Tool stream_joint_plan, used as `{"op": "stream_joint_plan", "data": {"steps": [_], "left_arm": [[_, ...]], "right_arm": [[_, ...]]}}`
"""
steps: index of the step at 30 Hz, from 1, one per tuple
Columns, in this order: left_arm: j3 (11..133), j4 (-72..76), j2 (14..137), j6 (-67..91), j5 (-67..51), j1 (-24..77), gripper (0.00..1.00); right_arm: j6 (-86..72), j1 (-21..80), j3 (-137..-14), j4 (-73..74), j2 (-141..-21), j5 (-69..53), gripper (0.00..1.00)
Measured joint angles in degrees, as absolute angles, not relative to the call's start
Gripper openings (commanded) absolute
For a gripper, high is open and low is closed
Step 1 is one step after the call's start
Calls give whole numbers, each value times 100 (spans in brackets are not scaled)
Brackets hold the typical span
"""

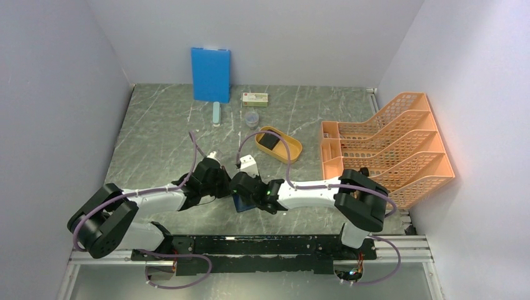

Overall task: Put the credit cards into the card holder
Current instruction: Open the card holder at the center of the board.

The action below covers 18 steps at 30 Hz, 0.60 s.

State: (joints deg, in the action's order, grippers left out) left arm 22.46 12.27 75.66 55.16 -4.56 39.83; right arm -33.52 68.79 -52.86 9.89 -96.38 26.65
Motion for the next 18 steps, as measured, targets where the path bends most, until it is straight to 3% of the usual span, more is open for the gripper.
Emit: {"op": "stream_joint_plan", "data": {"steps": [12,18], "left_arm": [[2191,1269,7531,5535,-458,3979,5],[2174,1269,7518,5535,-458,3979,5]], "right_arm": [[-3277,6967,-5494,998,-9920,2917,45],[-3273,6987,-5572,1020,-10016,3057,36]]}}
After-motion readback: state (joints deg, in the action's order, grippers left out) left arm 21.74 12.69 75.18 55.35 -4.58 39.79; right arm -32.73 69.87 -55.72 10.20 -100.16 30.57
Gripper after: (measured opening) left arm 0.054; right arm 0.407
